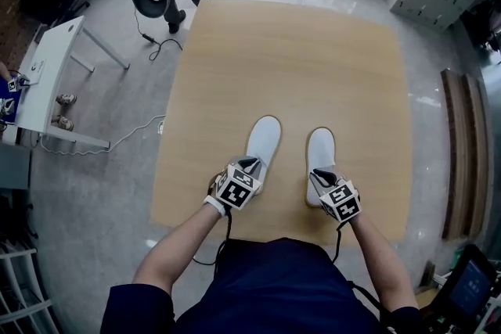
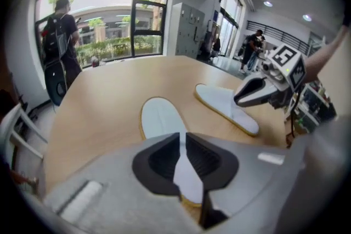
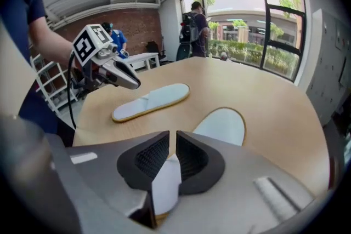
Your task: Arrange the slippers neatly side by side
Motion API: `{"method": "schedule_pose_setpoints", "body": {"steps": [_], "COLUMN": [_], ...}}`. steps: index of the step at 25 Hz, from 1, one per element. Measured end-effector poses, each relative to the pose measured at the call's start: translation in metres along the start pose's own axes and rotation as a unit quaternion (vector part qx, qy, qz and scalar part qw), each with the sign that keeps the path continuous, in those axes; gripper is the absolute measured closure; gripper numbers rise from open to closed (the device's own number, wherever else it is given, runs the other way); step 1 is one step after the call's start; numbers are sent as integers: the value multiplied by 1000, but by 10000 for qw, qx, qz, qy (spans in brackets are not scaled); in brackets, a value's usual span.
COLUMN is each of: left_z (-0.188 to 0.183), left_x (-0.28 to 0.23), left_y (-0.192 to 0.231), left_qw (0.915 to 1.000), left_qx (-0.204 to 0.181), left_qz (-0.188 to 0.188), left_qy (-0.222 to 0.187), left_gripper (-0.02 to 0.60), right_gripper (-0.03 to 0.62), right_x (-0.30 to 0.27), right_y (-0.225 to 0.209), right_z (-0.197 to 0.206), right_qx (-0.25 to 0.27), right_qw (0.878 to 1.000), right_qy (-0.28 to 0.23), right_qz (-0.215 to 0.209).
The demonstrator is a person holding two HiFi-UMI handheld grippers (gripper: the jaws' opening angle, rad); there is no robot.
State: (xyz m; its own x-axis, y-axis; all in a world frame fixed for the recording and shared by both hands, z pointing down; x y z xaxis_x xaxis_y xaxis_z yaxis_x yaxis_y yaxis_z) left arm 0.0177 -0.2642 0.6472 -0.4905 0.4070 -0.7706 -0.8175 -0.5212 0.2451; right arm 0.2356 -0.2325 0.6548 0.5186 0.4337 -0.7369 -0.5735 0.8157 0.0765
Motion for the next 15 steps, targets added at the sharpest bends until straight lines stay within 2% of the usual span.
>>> {"method": "schedule_pose_setpoints", "body": {"steps": [1,2,3,4,5,6,8,9,10,11,13,15], "left_z": [-7,-13,-18,-22,-23,-24,-22,-20,-19,-18,-15,-8], "left_x": [1,0,-2,-4,-8,-12,-22,-25,-28,-30,-35,-39], "left_y": [2,4,5,5,4,2,-1,-2,-3,-4,-5,-4], "left_qw": [9995,9976,9933,9854,9733,9564,9136,8947,8820,8755,8711,8682], "left_qx": [-305,-679,-1131,-1649,-2221,-2826,-3941,-4324,-4549,-4646,-4674,-4669], "left_qz": [14,28,50,72,83,83,121,184,266,347,455,524], "left_qy": [18,100,242,411,576,727,993,1106,1202,1282,1433,1596], "left_gripper": [544,526,467,395,370,355,344,342,341,336,318,296], "right_gripper": [532,448,356,298,280,269,266,266,266,266,264,263], "right_x": [3,4,4,3,2,1,-2,-4,-6,-7,-10,-13], "right_y": [-4,-9,-12,-14,-15,-17,-19,-19,-18,-17,-14,-8], "right_z": [-5,-7,-8,-6,-4,0,5,6,6,7,10,14], "right_qx": [420,934,1488,2028,2520,2941,3503,3636,3701,3734,3746,3632], "right_qw": [9991,9953,9875,9758,9615,9463,9213,9139,9093,9062,9028,9053], "right_qy": [48,205,436,688,924,1122,1381,1461,1528,1590,1702,1753], "right_qz": [-41,-136,-279,-440,-596,-735,-968,-1063,-1138,-1190,-1255,-1332]}}
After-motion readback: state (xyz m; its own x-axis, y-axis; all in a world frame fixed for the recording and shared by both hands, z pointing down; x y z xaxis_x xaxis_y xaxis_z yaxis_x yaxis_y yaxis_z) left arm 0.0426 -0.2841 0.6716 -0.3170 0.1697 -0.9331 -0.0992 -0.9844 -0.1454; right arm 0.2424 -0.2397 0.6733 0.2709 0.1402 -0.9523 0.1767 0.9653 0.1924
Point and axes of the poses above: the fingertips, and each gripper's own axes: x backward along the fingers, y to its left, z out of its underside, the point moved 6 cm from there along x, backward along the fingers, and after that the axes turned 13 degrees about x, right-handed, at the moved point
